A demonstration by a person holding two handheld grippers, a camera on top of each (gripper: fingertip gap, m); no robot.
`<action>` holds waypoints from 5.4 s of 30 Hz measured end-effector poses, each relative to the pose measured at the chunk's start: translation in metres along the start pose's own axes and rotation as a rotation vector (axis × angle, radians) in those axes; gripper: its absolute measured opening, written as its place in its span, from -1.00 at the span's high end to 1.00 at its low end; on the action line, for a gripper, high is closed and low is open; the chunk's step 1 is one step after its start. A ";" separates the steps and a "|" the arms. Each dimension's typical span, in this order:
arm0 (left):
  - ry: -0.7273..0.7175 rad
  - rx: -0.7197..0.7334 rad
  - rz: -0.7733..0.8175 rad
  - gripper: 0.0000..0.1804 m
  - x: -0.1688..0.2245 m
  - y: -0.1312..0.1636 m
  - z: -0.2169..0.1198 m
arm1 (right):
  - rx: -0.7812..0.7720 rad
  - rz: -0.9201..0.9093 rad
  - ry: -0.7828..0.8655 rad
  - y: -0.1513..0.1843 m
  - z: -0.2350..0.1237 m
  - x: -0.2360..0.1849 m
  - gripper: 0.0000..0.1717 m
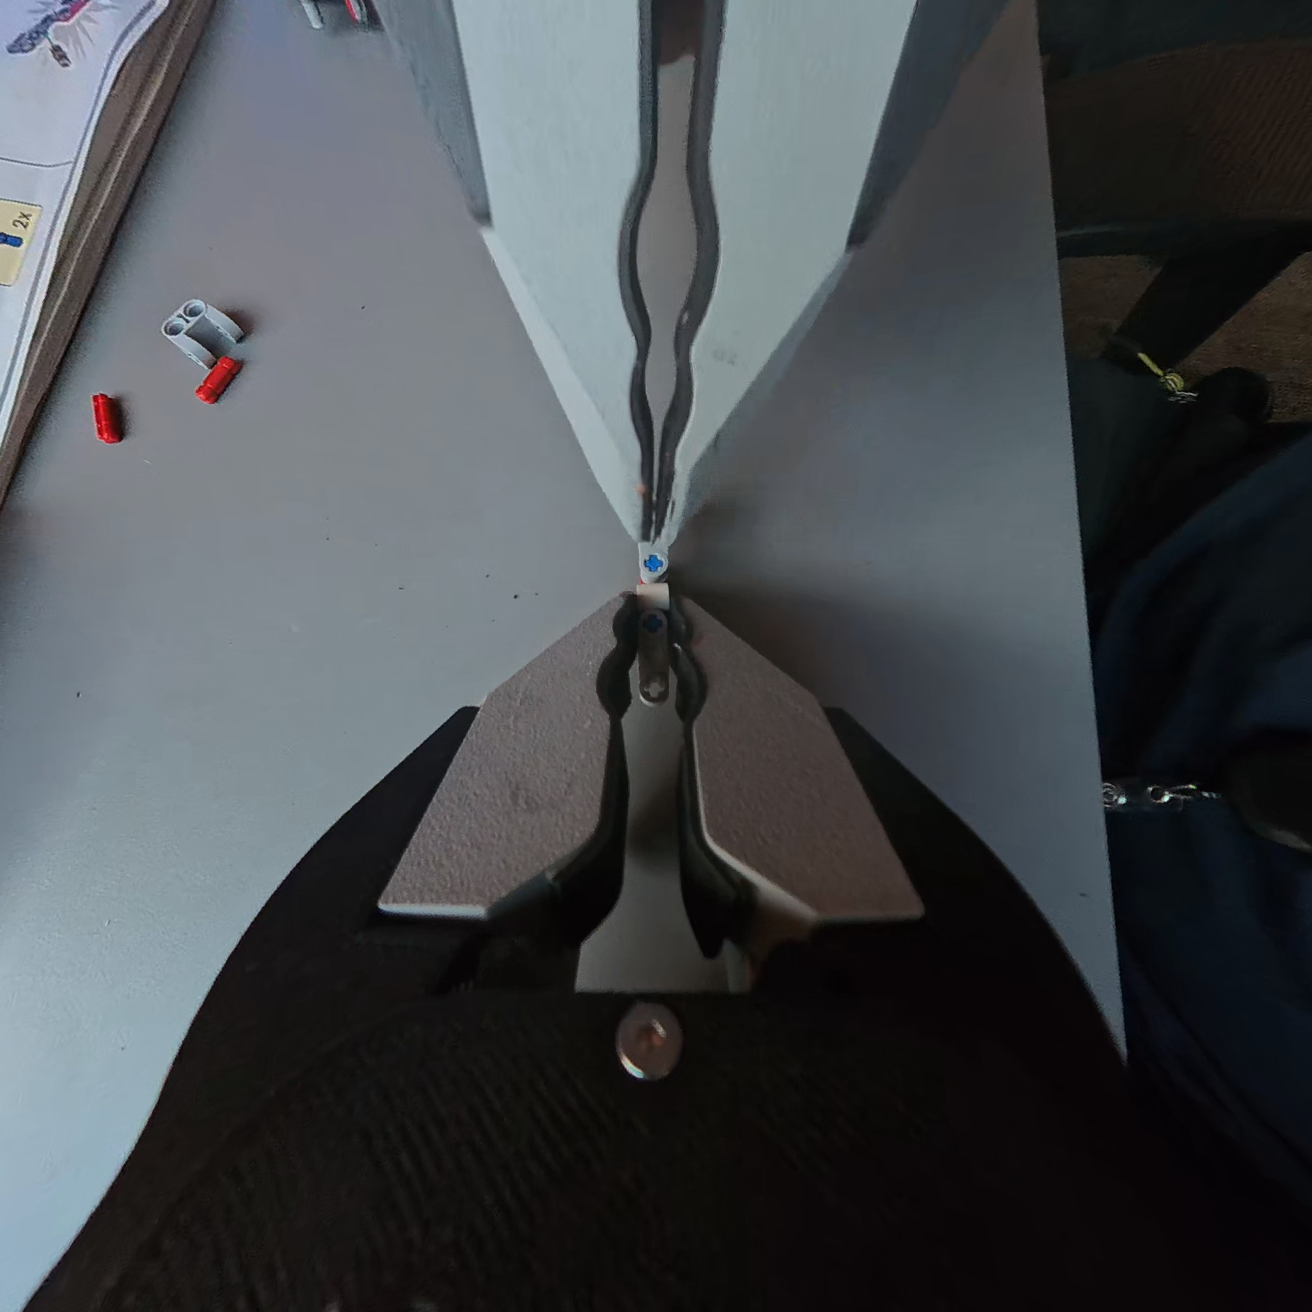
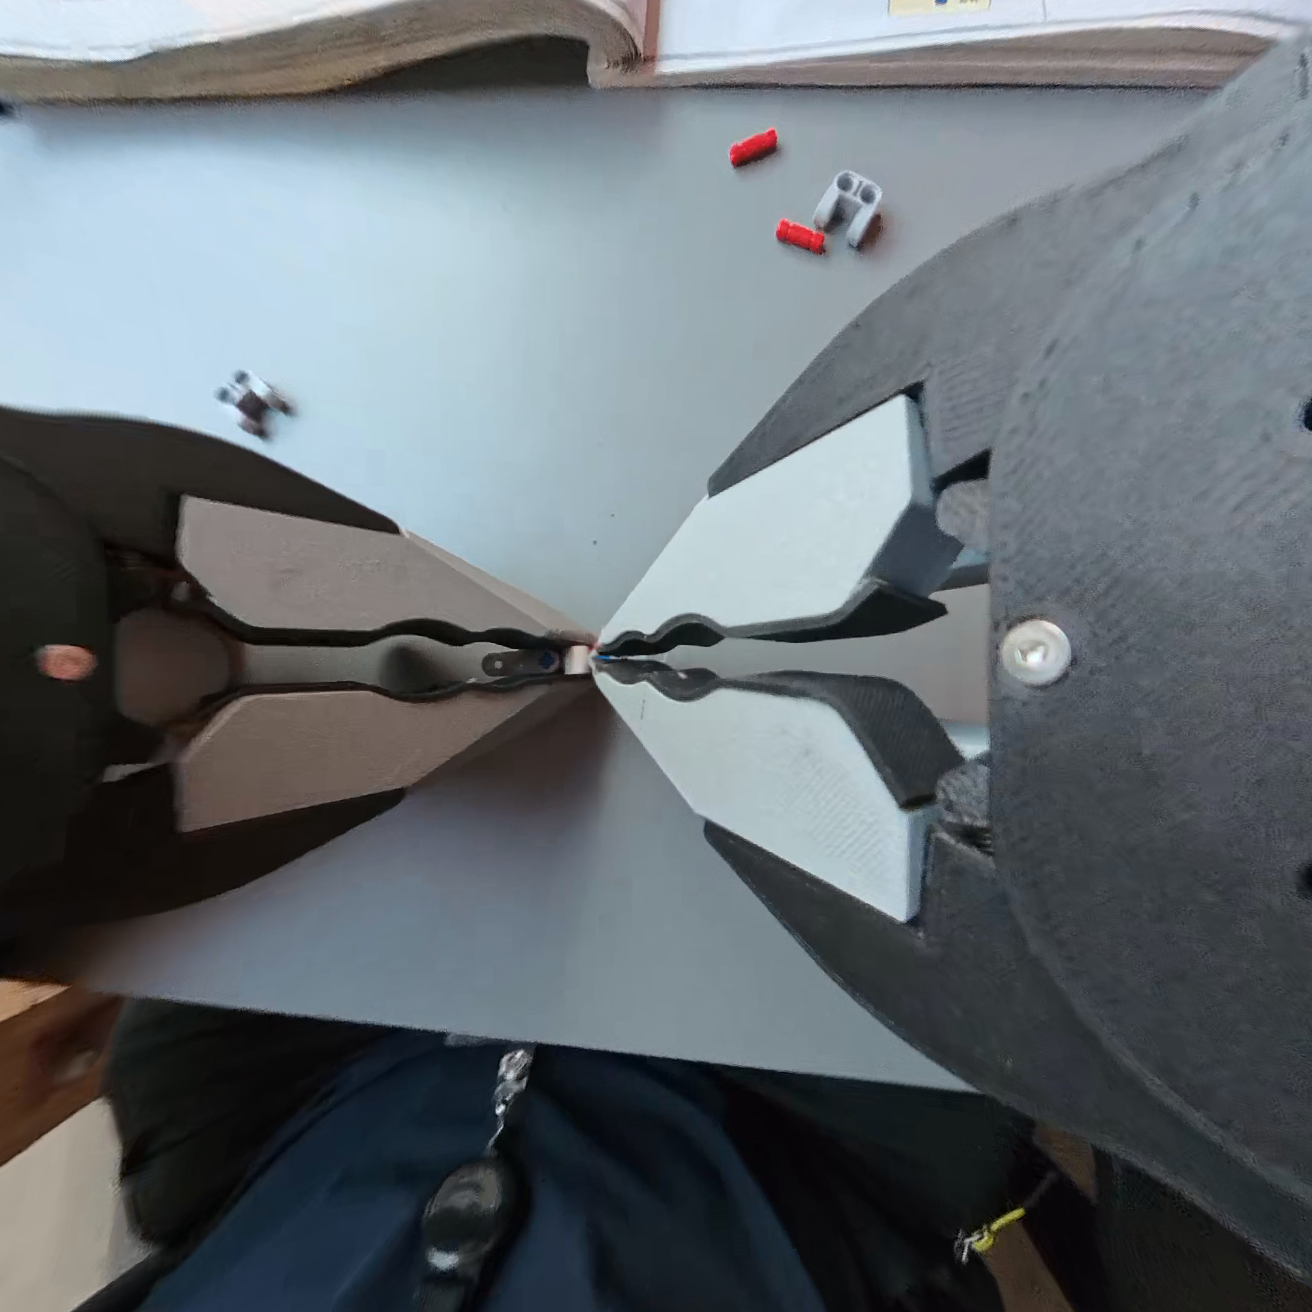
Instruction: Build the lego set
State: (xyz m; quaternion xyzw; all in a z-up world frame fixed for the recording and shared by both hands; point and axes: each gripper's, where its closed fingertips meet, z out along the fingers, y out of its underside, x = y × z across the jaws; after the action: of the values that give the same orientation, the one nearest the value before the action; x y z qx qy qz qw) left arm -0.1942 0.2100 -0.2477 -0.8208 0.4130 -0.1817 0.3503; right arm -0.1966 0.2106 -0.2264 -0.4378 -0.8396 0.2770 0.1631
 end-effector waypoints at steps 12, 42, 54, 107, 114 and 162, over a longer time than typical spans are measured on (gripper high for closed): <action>-0.035 -0.003 0.001 0.93 -0.012 0.001 -0.002 | 0.227 0.216 0.197 0.003 -0.029 0.011 0.80; -0.147 0.067 -0.186 0.65 -0.042 0.041 -0.069 | -0.179 0.418 0.432 0.087 -0.033 0.151 0.71; -0.167 -0.016 -0.157 0.72 -0.042 0.048 -0.083 | -0.150 0.424 0.371 0.081 -0.035 0.149 0.62; -0.356 0.297 -0.182 0.92 -0.023 -0.072 -0.019 | 0.692 0.403 0.488 -0.018 -0.059 0.032 0.94; -0.170 0.311 0.033 0.94 -0.003 -0.076 -0.029 | 0.751 0.305 0.310 -0.029 -0.065 0.014 0.90; 0.283 -0.090 -0.278 0.56 -0.040 -0.014 -0.023 | 0.257 0.496 0.057 0.028 -0.008 0.007 0.94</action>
State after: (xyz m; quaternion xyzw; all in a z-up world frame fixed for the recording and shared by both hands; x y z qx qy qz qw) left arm -0.2238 0.2385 -0.2223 -0.8509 0.3488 -0.3232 0.2233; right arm -0.1783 0.2323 -0.2370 -0.6132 -0.6601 0.4000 0.1681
